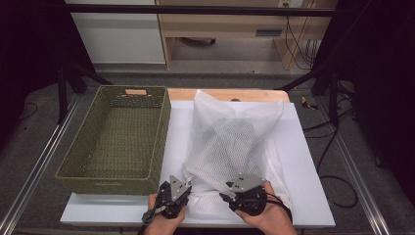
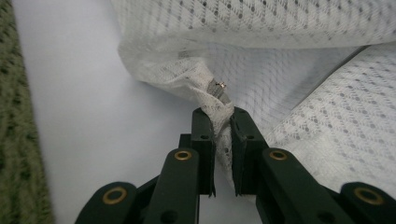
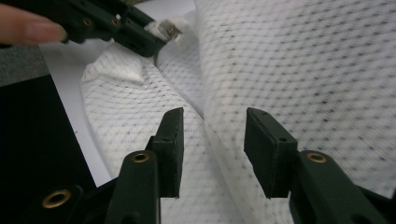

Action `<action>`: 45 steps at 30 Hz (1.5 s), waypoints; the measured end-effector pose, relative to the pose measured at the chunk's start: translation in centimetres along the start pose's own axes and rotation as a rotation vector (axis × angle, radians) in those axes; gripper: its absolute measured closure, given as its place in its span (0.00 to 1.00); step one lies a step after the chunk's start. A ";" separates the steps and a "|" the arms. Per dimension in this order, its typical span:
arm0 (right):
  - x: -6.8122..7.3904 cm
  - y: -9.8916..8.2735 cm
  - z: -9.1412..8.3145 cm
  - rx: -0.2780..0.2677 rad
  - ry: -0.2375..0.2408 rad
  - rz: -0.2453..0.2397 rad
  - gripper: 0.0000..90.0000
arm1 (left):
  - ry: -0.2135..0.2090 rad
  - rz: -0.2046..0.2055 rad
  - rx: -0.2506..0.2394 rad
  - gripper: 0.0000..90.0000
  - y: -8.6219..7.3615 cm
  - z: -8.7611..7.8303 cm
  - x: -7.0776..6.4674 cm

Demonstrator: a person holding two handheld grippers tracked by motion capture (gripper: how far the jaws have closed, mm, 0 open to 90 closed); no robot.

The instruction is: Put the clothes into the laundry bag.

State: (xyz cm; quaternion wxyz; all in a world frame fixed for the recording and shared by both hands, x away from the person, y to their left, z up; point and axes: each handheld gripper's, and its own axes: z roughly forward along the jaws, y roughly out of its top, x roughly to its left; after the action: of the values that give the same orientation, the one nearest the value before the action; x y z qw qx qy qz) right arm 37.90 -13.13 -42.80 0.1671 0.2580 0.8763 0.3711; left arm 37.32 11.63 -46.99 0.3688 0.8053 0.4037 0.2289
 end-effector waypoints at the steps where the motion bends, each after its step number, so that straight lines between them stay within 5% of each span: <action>1: 0.3 0.2 0.4 0.000 -0.005 -0.007 0.62 | 0.000 -0.006 -0.010 0.90 -0.2 -0.4 0.1; 8: 0.9 1.5 2.6 0.047 -0.114 -0.087 0.58 | -0.023 -0.027 -0.005 0.94 -1.0 -1.9 1.1; 12: 0.8 2.1 3.5 0.082 -0.118 -0.112 0.58 | -0.026 -0.028 -0.007 0.95 -1.2 -2.3 1.3; 17: 0.8 2.4 4.3 0.122 -0.099 -0.149 0.89 | -0.020 -0.020 0.020 0.97 -1.7 -2.6 1.8; 21: 0.6 3.0 3.9 0.129 -0.046 -0.124 1.00 | -0.011 -0.004 0.044 0.97 -2.2 -2.6 2.1; 34: -0.9 3.4 0.2 0.073 0.120 0.086 1.00 | 0.009 0.013 0.047 1.00 -2.3 -3.0 2.0; 41: -2.0 0.2 2.2 0.201 0.076 0.155 1.00 | 0.010 0.028 0.064 1.00 -2.5 -3.2 1.9; 45: -2.3 -0.8 2.9 0.203 0.077 0.159 0.97 | 0.014 0.026 0.055 1.00 -2.6 -3.2 1.9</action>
State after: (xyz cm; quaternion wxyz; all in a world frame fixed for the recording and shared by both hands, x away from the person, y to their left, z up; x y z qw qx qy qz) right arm 40.89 -13.26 -45.16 0.0766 0.3278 0.8918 0.3022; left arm 35.05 15.54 -46.91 0.3408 0.8187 0.4020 0.2279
